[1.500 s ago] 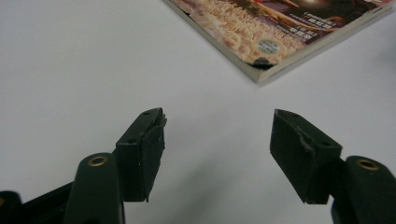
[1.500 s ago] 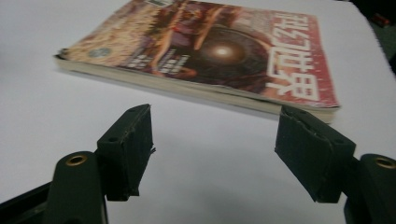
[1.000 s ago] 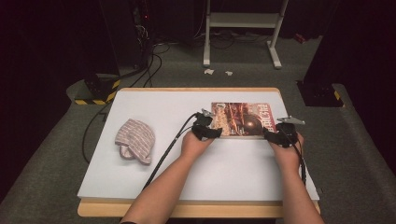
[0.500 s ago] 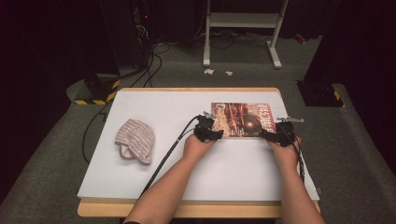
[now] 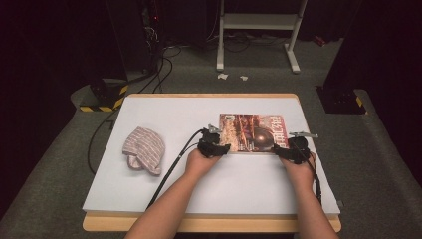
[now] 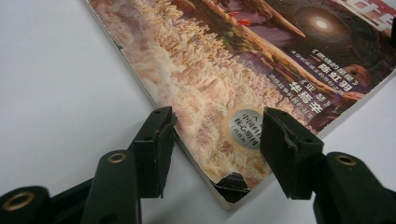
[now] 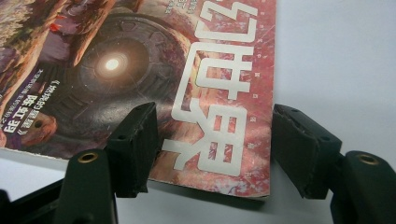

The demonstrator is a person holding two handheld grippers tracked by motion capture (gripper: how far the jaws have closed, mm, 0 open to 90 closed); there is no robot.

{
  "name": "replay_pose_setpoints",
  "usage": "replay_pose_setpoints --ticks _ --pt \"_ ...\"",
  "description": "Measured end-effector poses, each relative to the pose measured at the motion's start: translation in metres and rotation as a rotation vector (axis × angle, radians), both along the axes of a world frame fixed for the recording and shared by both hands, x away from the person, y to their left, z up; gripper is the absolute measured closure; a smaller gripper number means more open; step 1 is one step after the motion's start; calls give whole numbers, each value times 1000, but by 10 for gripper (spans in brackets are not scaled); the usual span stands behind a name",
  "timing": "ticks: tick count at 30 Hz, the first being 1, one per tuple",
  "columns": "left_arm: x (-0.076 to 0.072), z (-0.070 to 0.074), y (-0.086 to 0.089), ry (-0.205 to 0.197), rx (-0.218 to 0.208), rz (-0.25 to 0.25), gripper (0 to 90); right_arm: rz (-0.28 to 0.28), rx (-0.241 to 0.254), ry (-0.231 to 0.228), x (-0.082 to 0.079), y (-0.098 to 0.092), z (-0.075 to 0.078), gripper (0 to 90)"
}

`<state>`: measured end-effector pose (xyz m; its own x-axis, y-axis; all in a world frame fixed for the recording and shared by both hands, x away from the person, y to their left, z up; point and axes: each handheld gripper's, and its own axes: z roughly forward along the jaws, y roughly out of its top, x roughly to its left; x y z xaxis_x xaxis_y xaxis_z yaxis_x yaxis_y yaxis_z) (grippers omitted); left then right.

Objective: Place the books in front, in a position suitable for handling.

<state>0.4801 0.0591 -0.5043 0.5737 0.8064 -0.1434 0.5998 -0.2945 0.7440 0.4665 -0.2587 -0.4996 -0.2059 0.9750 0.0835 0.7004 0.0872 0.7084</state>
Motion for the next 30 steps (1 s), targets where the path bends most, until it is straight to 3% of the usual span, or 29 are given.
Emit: replay_pose_setpoints --ticks 6,12,13,14,17,20,22,23,24,26,29,30 --pt "-19 1 21 3 13 -3 450 38 -4 5 -18 17 0 343" --pt "-54 2 46 -30 56 2 457 79 -14 -7 -43 43 -1 346" --pt "-54 2 46 -30 56 2 459 88 -13 -9 -48 47 -1 347" --pt "-68 2 56 -36 68 4 461 99 -14 -13 -54 52 -1 347" --pt "-92 4 71 -48 101 -7 468 121 -14 -18 -70 65 -2 348" --pt "-115 4 87 -47 107 1 472 139 0 -22 -91 81 -4 349" --pt "-121 4 93 -47 106 3 474 142 5 -28 -98 86 -5 350" --pt "-128 3 99 -51 101 9 474 162 0 -34 -111 96 -5 351" --pt "-132 2 102 -53 93 11 474 162 0 -34 -111 96 -5 351" --pt "-144 -4 116 -50 10 26 476 200 -40 -28 -117 104 -2 353" --pt "-140 -2 120 -2 -4 12 485 219 -39 -30 -118 103 -2 351" --pt "-140 -2 121 -5 -4 10 491 223 -23 -25 -117 101 -2 352"
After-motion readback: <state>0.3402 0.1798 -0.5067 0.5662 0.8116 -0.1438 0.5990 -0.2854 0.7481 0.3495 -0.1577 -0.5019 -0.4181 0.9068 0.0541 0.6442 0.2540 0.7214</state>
